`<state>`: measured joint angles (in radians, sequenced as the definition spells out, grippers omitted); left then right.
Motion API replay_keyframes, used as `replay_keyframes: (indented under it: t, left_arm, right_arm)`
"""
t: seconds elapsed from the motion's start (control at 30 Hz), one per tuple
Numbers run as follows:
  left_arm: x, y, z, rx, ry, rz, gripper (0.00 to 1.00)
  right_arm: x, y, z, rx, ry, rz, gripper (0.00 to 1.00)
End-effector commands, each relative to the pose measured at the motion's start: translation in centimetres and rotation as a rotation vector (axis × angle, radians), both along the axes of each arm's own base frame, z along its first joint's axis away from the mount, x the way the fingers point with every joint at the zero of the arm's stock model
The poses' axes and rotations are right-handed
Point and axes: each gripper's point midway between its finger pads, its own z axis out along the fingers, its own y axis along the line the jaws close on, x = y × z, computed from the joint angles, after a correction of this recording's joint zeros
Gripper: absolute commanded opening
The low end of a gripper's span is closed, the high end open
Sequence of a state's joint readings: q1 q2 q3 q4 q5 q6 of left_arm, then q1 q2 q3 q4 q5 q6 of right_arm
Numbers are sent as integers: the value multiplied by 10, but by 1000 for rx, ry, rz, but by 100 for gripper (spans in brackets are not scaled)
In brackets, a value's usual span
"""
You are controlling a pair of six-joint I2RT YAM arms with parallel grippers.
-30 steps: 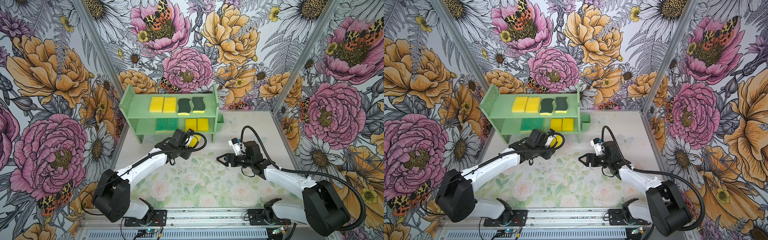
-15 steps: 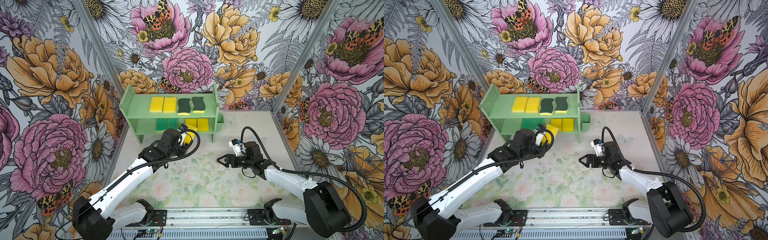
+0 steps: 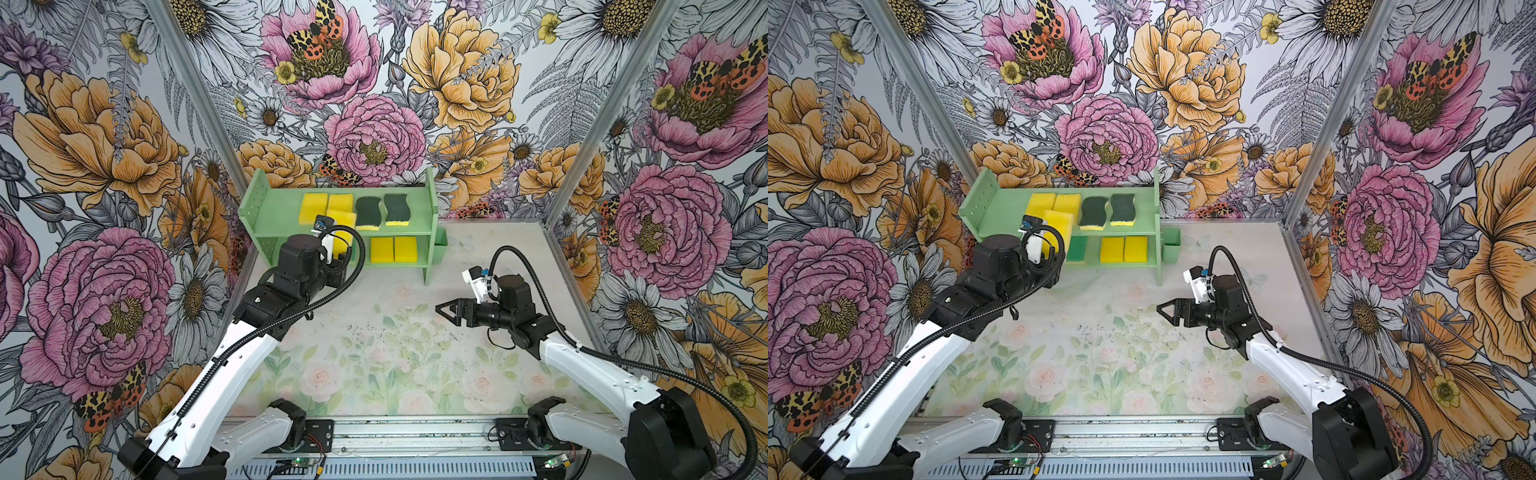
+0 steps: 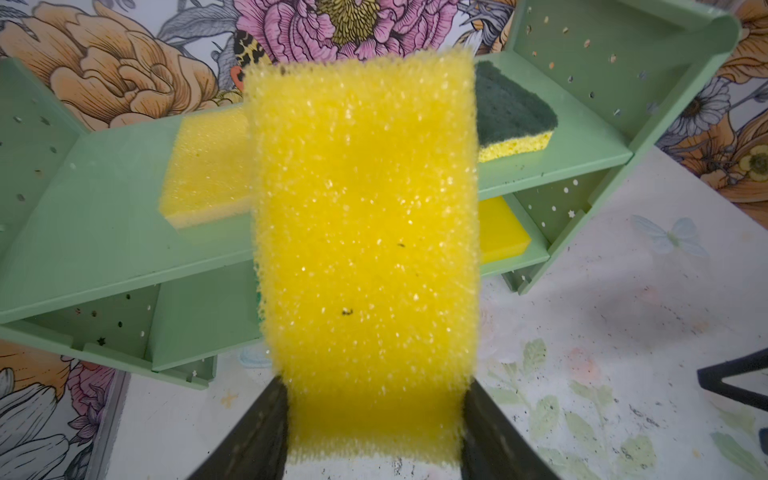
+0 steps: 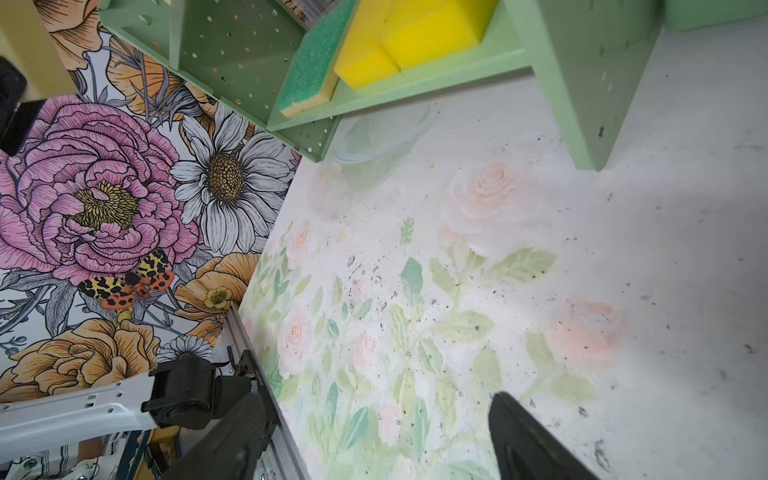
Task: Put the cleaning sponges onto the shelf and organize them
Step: 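Lift the yellow sponge with the left gripper and carry it into the upper shelf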
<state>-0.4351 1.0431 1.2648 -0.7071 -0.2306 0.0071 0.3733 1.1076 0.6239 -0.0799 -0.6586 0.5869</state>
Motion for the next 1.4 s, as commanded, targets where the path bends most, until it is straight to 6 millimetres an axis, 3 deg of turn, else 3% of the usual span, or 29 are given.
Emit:
replay_keyframes:
  t: [0.0,0.2,0.53,0.93,1.2,1.37]
  left_arm:
    - [-2,14,24,-1,-46,20,61]
    - [13,34,48,-29,-80,43,62]
    - [61,78,53,-23,-49,121,64]
    - [103,110,43,54,31,161,64]
    - [122,135,19,93,106,209,64]
    - [131,138,5,112,140,201,64]
  right_arm:
    - [1,-2,18,21,-22,-11,87]
    - [-6,-5,22,20,-31,-19,87]
    - [-16,-12,26,20,-43,-39,87]
    - [-9,-12,29,11,-39,-51,87]
    - [-4,-10,25,-1,-27,-50,87]
    - [1,-7,29,3,-23,-43,88]
